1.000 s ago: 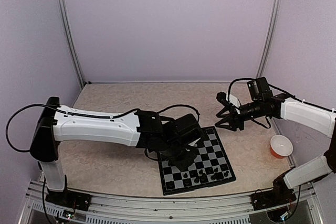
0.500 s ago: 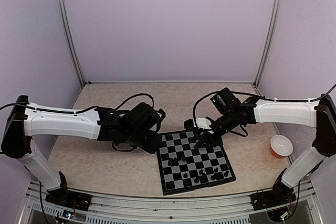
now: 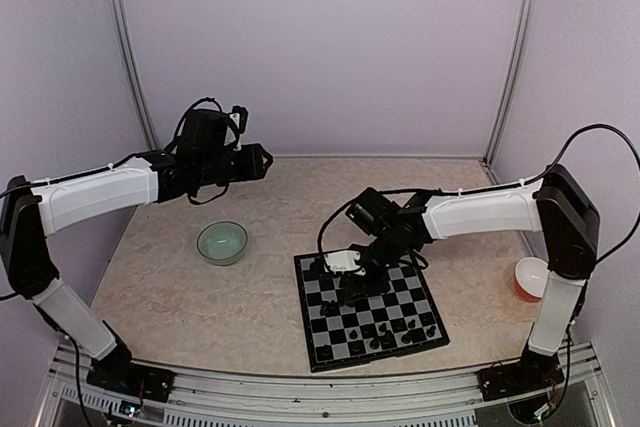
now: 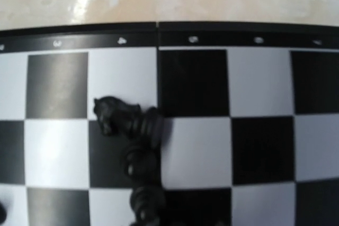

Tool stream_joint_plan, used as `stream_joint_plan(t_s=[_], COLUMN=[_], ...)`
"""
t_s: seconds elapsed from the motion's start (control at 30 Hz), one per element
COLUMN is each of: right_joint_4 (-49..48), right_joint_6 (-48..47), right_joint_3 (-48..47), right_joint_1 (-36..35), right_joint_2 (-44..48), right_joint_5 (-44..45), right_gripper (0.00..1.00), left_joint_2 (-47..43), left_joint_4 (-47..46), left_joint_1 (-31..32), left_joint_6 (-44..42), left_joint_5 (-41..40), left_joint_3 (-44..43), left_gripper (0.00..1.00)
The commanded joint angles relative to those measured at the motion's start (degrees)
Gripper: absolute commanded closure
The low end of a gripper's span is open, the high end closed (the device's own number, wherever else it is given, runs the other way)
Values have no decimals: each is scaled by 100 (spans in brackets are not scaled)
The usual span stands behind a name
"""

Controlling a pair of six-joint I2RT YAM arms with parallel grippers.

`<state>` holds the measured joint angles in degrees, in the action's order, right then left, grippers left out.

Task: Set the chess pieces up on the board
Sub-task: Pick up the pawn from the chessboard.

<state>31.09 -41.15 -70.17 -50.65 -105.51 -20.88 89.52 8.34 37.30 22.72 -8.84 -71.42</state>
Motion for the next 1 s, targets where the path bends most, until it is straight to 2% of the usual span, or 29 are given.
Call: stream_joint_plan(t_s=[0.0,0.17,0.53,0.97], right_joint_4=[313,433,533,477], right_joint_6=[-107,-166,-174,-135], right_joint_3=[-291,-453,-506,-591], right_joint_1=[-121,-252,-364,-428], right_joint_2=[-211,-424,-442,-491], right_joint_5=[214,303,271,267], right_gripper=[64,69,81,77], left_joint_2=[-123,-250,-441,-246], left_joint_4=[-789,-646,-790,-789], left_joint_1=[-700,-970,-1503,-1528], left_joint_6=[147,-63,224,294], left_joint_5=[1129,1163,1796,2129], left_joint_3=[496,515,599,554], left_gripper=[55,56,56,56])
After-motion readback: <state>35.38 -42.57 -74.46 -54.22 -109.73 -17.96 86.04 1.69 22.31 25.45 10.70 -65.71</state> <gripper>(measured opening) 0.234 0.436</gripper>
